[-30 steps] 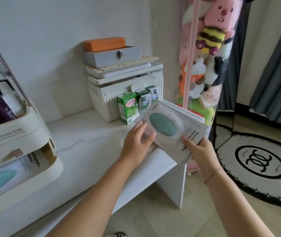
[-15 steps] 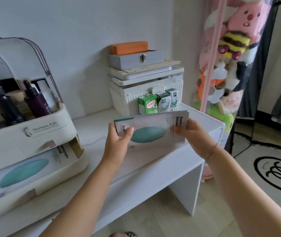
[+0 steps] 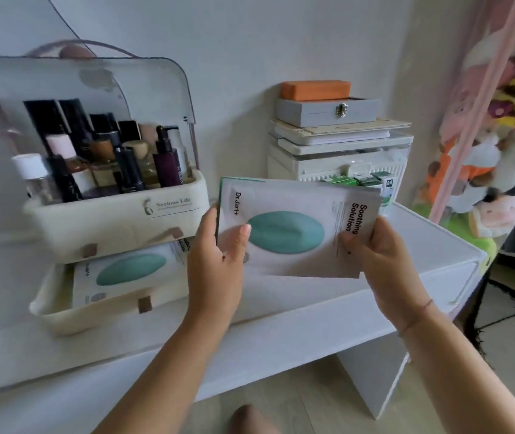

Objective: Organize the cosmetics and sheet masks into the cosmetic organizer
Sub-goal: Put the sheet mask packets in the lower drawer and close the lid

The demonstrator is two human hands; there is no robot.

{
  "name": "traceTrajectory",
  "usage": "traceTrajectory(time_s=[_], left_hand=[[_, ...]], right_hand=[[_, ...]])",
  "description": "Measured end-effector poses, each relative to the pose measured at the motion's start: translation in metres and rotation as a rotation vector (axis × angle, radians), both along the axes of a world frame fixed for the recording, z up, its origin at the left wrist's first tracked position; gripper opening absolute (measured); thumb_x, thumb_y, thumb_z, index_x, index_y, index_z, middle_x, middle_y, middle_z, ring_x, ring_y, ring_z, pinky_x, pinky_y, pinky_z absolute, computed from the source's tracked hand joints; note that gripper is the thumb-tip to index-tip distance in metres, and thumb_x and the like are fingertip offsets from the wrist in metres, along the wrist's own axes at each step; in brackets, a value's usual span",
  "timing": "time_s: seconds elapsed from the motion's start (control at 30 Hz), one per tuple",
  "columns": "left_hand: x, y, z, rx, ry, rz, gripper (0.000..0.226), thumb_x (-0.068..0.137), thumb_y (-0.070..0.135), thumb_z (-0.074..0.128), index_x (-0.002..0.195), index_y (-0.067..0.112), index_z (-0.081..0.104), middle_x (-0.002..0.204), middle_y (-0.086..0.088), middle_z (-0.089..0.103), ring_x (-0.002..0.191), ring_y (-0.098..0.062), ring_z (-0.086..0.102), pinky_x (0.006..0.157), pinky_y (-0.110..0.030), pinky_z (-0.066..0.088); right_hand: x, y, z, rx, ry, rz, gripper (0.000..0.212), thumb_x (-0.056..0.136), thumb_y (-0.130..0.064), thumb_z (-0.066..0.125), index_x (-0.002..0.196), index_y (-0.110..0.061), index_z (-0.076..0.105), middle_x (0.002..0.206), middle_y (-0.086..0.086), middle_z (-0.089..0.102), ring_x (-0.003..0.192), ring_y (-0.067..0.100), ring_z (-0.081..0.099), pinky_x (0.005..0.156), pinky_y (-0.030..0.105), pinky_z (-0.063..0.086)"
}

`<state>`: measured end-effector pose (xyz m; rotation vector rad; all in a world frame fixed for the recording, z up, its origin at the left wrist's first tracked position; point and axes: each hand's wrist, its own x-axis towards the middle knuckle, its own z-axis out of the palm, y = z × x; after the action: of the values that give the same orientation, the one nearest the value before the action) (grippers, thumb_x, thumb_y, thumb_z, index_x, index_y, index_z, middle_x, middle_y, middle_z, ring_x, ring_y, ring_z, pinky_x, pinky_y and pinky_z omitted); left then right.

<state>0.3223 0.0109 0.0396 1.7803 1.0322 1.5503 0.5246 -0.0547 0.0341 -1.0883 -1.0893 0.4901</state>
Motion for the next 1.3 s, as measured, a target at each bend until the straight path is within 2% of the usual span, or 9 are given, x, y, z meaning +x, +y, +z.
traceTrajectory(time_s=[0.13,0.37,0.47,0.57,0.7,0.87,1.03,1.23,1.3], left_hand=[[-0.078,-0.004,0.001,-0.027,-0.022,0.270,0.052,0.089,0.026,0.058,0.137,0.023,0.041,0.130,-0.004,0.054,0.111,-0.030,0.058,0.089,-0.044,0.052],[-0.169,0.009,-0.003,-0.144,0.316,0.501,0.024,0.085,0.002,0.056,0.108,0.005,0.066,0.123,-0.006,0.054,0.084,-0.007,0.058,0.074,-0.013,0.032],[-0.180,0.014,-0.006,-0.236,0.416,0.464,0.017,0.086,0.006,0.051,0.093,0.002,0.066,0.110,-0.005,0.059,0.098,-0.027,0.055,0.071,-0.024,0.032],[-0.180,0.018,-0.005,-0.268,0.530,0.435,0.025,0.087,0.015,0.045,0.070,-0.003,0.050,0.081,-0.011,0.052,0.078,-0.032,0.049,0.062,-0.038,0.036],[-0.178,0.021,0.001,-0.315,0.611,0.469,0.045,0.091,0.039,0.038,0.056,0.012,0.036,0.056,-0.004,0.039,0.059,-0.026,0.043,0.052,-0.033,0.030],[-0.185,0.014,-0.012,-0.091,0.634,0.547,0.050,0.089,0.058,0.030,0.069,0.022,0.059,0.071,0.010,0.052,0.090,-0.026,0.050,0.076,-0.034,0.031],[-0.213,0.005,-0.045,0.263,0.535,0.303,0.040,0.085,0.050,0.049,0.105,0.023,0.070,0.113,0.016,0.064,0.109,-0.011,0.056,0.095,-0.047,0.038],[-0.217,0.021,-0.052,0.229,0.526,0.220,0.045,0.082,0.049,0.055,0.110,0.018,0.070,0.117,0.005,0.066,0.110,-0.016,0.060,0.094,-0.049,0.043],[-0.214,0.027,-0.051,0.187,0.539,0.238,0.044,0.083,0.051,0.051,0.109,0.020,0.070,0.118,0.006,0.065,0.110,-0.016,0.058,0.095,-0.047,0.043]], right_hand=[[-0.077,0.032,0.008,-0.069,-0.141,0.006,0.025,0.088,-0.010,0.060,0.097,-0.031,0.051,0.086,-0.008,0.067,0.075,0.005,0.063,0.064,0.022,0.052],[-0.165,0.071,-0.006,-0.303,-0.383,-0.042,0.027,0.085,-0.014,0.059,0.112,-0.011,0.060,0.121,0.000,0.045,0.092,0.014,0.055,0.079,0.019,0.043],[-0.171,0.073,-0.003,-0.293,-0.472,0.001,0.012,0.086,-0.018,0.057,0.087,-0.018,0.069,0.108,-0.003,0.050,0.079,0.003,0.051,0.065,0.008,0.036],[-0.166,0.077,0.005,-0.338,-0.626,0.061,0.046,0.090,-0.036,0.052,0.044,-0.034,0.051,0.064,-0.010,0.043,0.052,0.006,0.041,0.052,0.016,0.029],[-0.164,0.082,0.008,-0.454,-0.746,0.140,0.053,0.092,-0.055,0.038,0.053,-0.019,0.031,0.054,-0.006,0.034,0.054,0.013,0.032,0.059,0.030,0.026],[-0.164,0.077,-0.003,-0.274,-0.863,0.027,0.039,0.092,-0.054,0.036,0.094,-0.032,0.069,0.109,-0.016,0.059,0.107,0.005,0.041,0.108,0.040,0.023],[-0.157,0.058,-0.030,-0.071,-0.791,0.143,0.039,0.083,-0.055,0.050,0.110,-0.032,0.068,0.121,-0.018,0.059,0.114,-0.002,0.048,0.109,0.040,0.032],[-0.166,0.077,-0.027,-0.020,-0.820,0.014,0.010,0.085,-0.024,0.067,0.092,-0.021,0.074,0.101,-0.010,0.070,0.095,0.008,0.061,0.103,0.016,0.027],[-0.172,0.085,-0.026,-0.041,-0.861,0.006,0.009,0.086,-0.023,0.066,0.084,-0.018,0.073,0.094,-0.010,0.071,0.084,0.005,0.059,0.103,0.028,0.034]])
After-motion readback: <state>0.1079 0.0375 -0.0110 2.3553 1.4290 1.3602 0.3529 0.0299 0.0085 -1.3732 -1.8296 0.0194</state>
